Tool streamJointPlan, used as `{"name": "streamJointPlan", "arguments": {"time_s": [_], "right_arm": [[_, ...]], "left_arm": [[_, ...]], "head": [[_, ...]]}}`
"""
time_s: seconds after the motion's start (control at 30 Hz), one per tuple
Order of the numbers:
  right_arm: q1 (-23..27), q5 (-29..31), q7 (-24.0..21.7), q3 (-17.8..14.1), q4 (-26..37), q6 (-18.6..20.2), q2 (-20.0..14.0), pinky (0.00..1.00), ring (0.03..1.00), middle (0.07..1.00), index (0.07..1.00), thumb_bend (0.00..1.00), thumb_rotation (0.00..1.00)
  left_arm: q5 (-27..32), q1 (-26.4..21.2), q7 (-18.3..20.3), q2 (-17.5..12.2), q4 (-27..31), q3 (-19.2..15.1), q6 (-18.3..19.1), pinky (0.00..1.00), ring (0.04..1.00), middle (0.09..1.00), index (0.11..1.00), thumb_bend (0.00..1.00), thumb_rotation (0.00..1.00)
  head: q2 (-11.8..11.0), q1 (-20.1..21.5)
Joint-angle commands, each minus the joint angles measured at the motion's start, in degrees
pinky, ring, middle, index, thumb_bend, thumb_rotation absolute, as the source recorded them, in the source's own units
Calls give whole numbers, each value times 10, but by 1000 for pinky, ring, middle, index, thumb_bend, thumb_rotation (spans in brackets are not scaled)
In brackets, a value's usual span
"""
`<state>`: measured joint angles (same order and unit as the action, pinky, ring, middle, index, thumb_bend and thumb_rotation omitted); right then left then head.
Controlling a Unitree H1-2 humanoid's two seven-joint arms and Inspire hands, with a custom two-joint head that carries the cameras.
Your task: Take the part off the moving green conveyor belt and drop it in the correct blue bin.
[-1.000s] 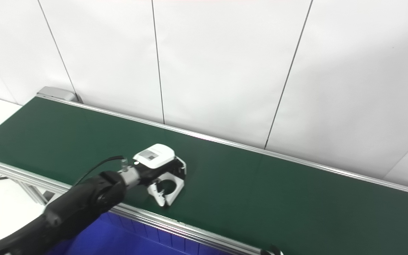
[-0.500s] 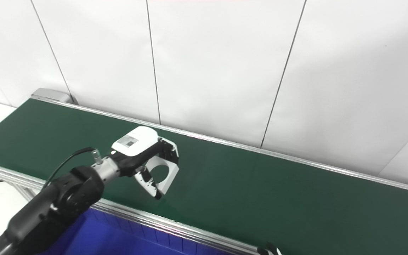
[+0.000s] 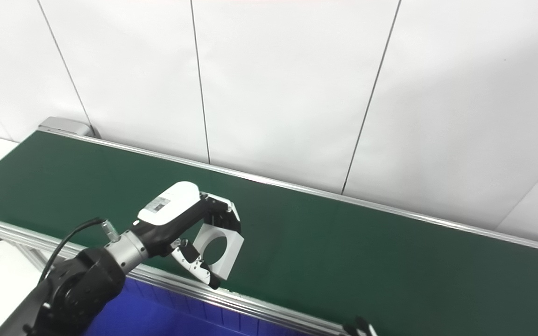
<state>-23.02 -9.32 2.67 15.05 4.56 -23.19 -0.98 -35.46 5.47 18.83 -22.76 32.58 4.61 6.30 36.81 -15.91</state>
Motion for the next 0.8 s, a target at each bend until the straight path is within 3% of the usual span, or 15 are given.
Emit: {"name": "streamJointPlan", "arguments": {"time_s": [0.0,0.13,0.23,0.27,0.3,0.4,0.47,0.63,0.77], "right_arm": [[-4,7,-10,0,26,-20,-1,636,769,819,890,467,787],[-8,14,-16,-3,45,-6,-5,653,775,823,895,464,780],[-9,16,-20,-6,65,6,-7,660,775,822,894,453,770],[-10,17,-21,-7,71,9,-8,667,776,823,897,446,762],[-11,21,-24,-9,80,16,-9,671,776,823,897,443,750],[-14,31,-31,-13,100,32,-13,673,773,823,891,444,698],[-14,36,-35,-17,117,45,-19,671,770,822,886,445,670],[-14,46,-41,-26,152,81,-25,653,752,802,861,488,609],[-13,44,-43,-33,171,101,-28,642,744,794,854,503,614]], "left_arm": [[8,18,-13,6,36,-10,-1,439,435,431,507,521,0],[6,41,-11,20,56,-19,5,396,399,420,507,520,0],[13,60,-6,29,68,-30,19,404,410,424,506,521,0],[16,65,-6,30,71,-32,21,408,412,430,507,521,0],[20,71,-7,31,72,-36,20,410,412,433,507,521,0],[26,84,-9,34,74,-41,17,416,413,439,507,521,0],[28,93,-8,36,76,-44,20,421,421,446,506,521,0],[39,109,-8,39,74,-46,23,386,428,458,503,520,0],[40,123,-8,44,69,-44,28,379,428,460,502,520,0]], "head": [[2,0],[31,1],[70,2],[72,2],[86,2],[100,2],[125,4],[151,6],[166,3]]}}
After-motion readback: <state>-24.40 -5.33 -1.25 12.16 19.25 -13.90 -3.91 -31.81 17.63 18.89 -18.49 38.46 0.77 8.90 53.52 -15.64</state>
